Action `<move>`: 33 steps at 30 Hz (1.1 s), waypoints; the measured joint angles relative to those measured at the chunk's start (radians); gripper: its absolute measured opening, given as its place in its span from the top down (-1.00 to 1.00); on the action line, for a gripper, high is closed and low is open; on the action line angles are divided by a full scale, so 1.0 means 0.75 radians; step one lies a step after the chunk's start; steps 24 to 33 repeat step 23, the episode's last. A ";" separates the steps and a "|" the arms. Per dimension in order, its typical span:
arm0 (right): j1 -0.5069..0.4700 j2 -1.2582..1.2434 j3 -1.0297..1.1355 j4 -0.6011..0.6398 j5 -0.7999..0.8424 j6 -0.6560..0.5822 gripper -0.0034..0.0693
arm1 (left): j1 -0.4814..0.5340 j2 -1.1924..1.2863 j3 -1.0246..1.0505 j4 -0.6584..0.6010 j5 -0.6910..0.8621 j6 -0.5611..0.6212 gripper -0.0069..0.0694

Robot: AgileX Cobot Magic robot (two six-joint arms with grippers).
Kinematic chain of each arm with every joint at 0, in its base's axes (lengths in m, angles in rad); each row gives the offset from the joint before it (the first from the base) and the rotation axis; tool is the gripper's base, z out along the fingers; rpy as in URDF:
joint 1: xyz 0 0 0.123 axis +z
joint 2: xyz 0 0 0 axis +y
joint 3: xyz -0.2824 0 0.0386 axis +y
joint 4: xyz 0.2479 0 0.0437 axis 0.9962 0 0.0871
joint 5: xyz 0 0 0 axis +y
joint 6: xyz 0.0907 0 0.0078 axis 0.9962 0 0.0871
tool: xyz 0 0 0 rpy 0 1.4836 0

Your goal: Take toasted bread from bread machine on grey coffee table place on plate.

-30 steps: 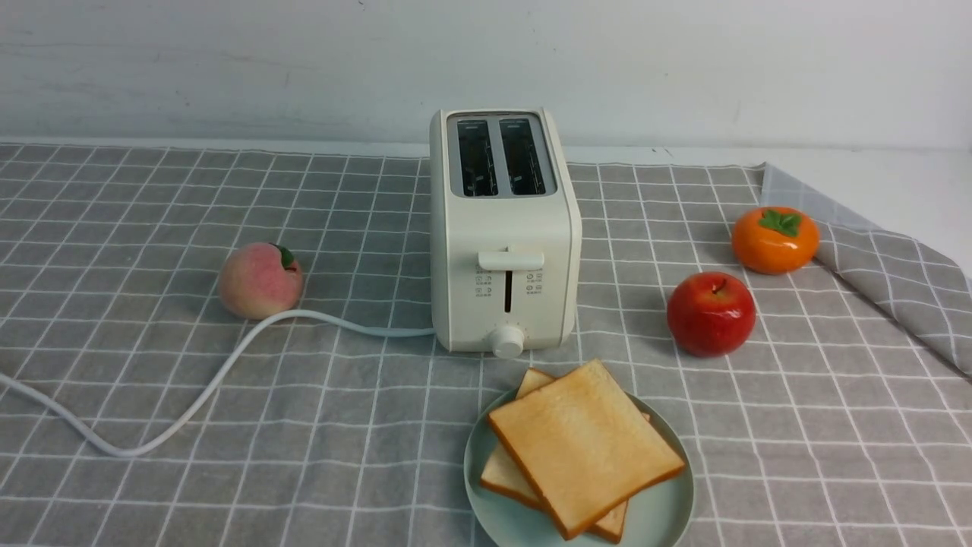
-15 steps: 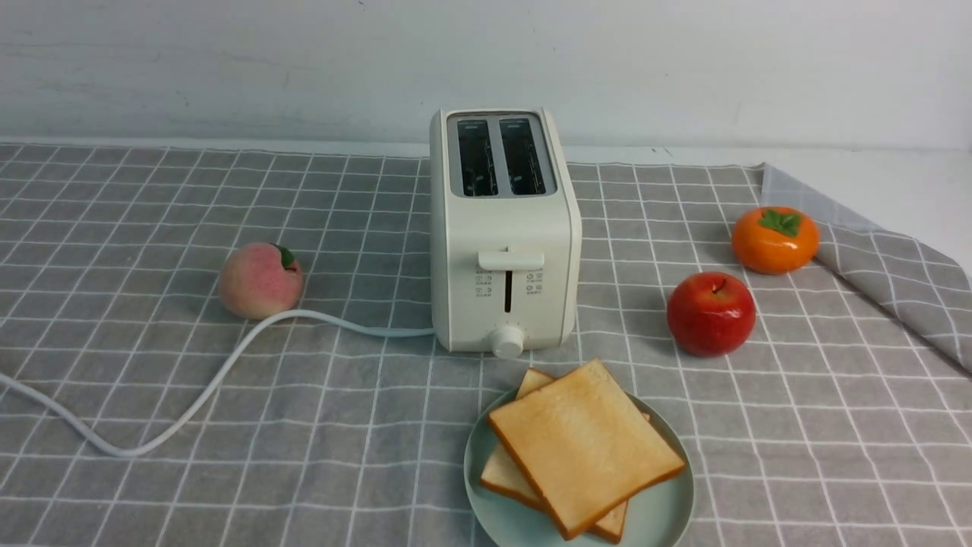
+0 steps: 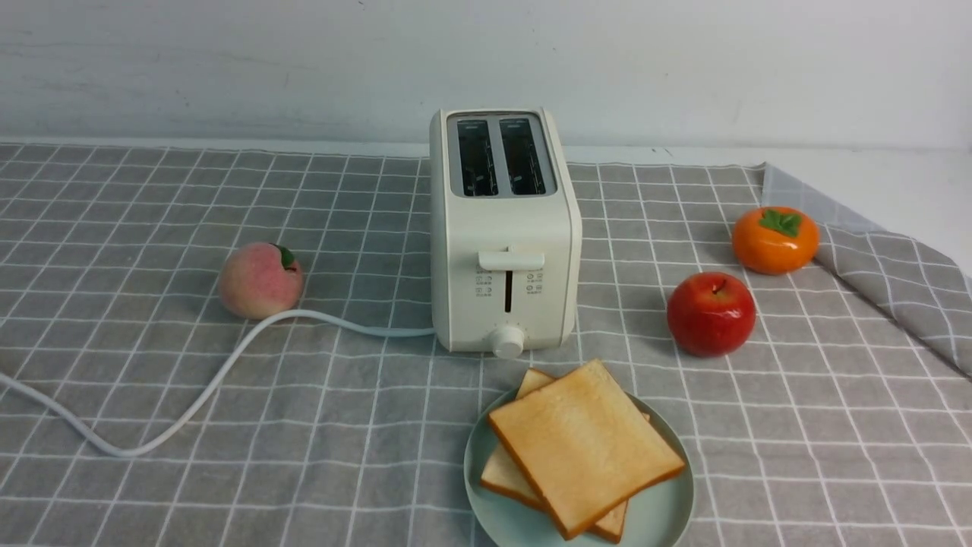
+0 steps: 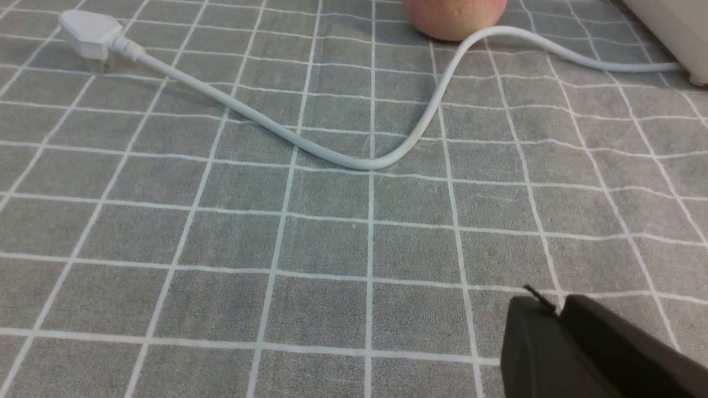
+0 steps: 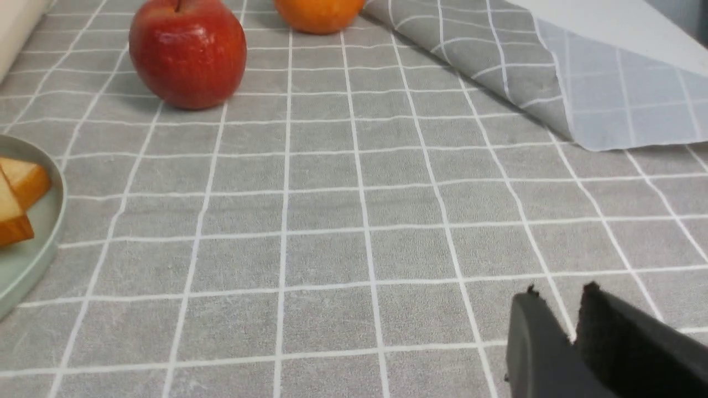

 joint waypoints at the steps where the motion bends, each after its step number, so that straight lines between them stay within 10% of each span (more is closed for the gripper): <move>1: 0.000 0.000 0.000 0.000 0.000 0.000 0.55 | 0.000 0.000 0.000 0.000 0.000 0.000 0.67; 33: 0.000 0.000 0.001 -0.002 0.000 0.000 0.50 | 0.000 0.000 0.000 0.000 0.000 0.000 0.59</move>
